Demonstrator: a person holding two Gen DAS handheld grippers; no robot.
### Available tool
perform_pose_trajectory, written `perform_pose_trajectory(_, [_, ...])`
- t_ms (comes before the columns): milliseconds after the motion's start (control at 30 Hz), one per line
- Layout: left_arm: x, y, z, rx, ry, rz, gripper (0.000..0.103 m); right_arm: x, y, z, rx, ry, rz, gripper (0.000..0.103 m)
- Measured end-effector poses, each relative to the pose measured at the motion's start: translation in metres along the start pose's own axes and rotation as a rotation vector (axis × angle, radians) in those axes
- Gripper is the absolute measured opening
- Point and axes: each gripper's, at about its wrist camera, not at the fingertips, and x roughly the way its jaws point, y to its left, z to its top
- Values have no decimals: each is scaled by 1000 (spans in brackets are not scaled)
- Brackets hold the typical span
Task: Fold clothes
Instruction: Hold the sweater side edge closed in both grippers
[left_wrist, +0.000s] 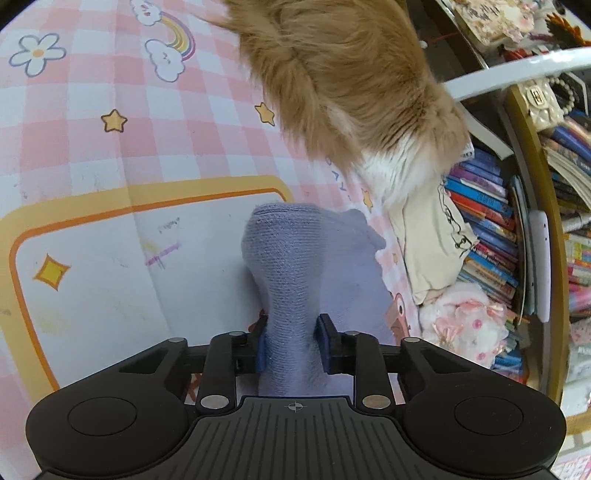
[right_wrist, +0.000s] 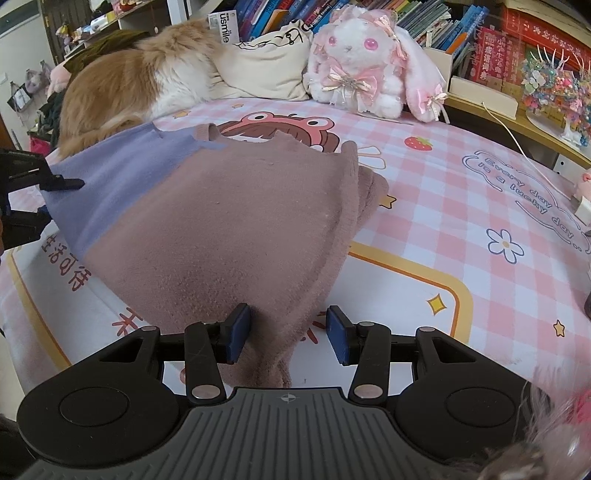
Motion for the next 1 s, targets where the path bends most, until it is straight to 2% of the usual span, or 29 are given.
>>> perform_pose_trajectory(133, [-3, 2, 4, 16, 15, -18, 15, 1, 3, 1, 0, 0, -9, 42])
perform_pose_trajectory(333, [-9, 1, 14, 57, 14, -35, 13, 5, 12, 4, -15, -1, -12, 42])
perform_pose_trajectory(567, [-22, 12, 27, 83, 4, -41, 13, 10, 31, 9, -76, -4, 2, 42])
perform_pose_trajectory(667, [-21, 14, 30, 98, 12, -37, 13, 12, 31, 11, -64, -5, 9, 42])
perform_pose_trajectory(800, [-14, 18, 31, 80, -10, -5, 20, 15, 32, 13, -47, -4, 14, 42])
perform_pose_trajectory(1000, [-12, 22, 31, 51, -32, -22, 20, 15, 32, 12, -40, -5, 12, 42])
